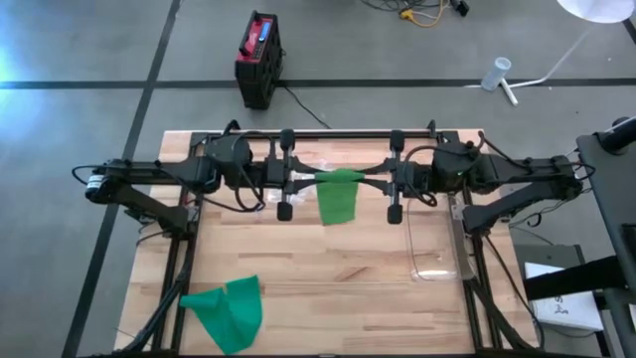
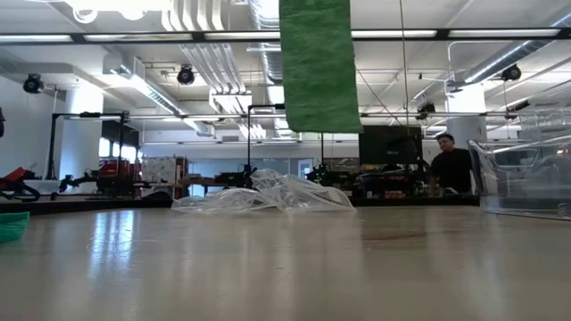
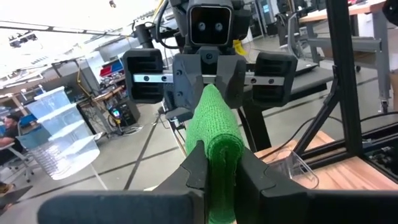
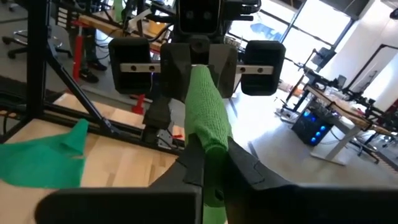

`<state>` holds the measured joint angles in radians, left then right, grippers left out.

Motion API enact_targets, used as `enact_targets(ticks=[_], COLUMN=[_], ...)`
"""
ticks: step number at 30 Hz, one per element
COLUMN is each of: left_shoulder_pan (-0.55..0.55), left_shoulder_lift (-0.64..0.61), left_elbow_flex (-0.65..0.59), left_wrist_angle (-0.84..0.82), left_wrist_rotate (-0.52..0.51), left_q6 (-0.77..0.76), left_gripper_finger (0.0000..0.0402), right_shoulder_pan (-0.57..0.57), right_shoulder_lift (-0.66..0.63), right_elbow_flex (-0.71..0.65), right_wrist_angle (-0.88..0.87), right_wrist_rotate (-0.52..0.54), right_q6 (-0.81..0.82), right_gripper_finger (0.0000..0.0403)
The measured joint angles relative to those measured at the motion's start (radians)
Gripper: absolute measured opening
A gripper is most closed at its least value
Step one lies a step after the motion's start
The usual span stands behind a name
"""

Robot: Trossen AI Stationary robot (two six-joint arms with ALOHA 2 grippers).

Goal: Roll bandage
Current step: Roll the green bandage

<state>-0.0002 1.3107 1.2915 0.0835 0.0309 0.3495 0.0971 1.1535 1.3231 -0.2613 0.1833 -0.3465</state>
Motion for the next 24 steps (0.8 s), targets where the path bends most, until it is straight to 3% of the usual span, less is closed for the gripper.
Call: enact_targets(ticks=[3,9,13,19,24], left_shoulder_pan=[0.0,0.0,0.0,0.0,-0.001], left_shoulder_lift=[-0.001,-0.006,-0.007,-0.007,-0.007], left_elbow_flex=[0.0,0.001,0.004,0.004,0.003], left_wrist_angle=[0.003,0.027,0.03,0.023,0.014], left_wrist_rotate=[-0.024,-0.027,-0.04,-0.059,-0.173], left_q6=[-0.002,-0.016,-0.026,-0.031,-0.052], left_gripper_finger=[0.0026,0.0025,0.0029,0.0026,0.003], right_shoulder_pan=[0.0,0.0,0.003,0.013,0.028], right_shoulder_lift=[-0.006,-0.038,-0.039,-0.04,-0.04], right_elbow_flex=[0.0,-0.001,-0.003,-0.003,-0.003], right_wrist_angle=[-0.016,-0.048,-0.033,0.009,0.043], right_wrist_rotate=[0.001,0.023,0.022,0.02,0.038], right_q6=[0.006,-0.021,-0.049,-0.122,-0.166], right_gripper_finger=[0.0042,0.0137,0.0168,0.0157,0.0116])
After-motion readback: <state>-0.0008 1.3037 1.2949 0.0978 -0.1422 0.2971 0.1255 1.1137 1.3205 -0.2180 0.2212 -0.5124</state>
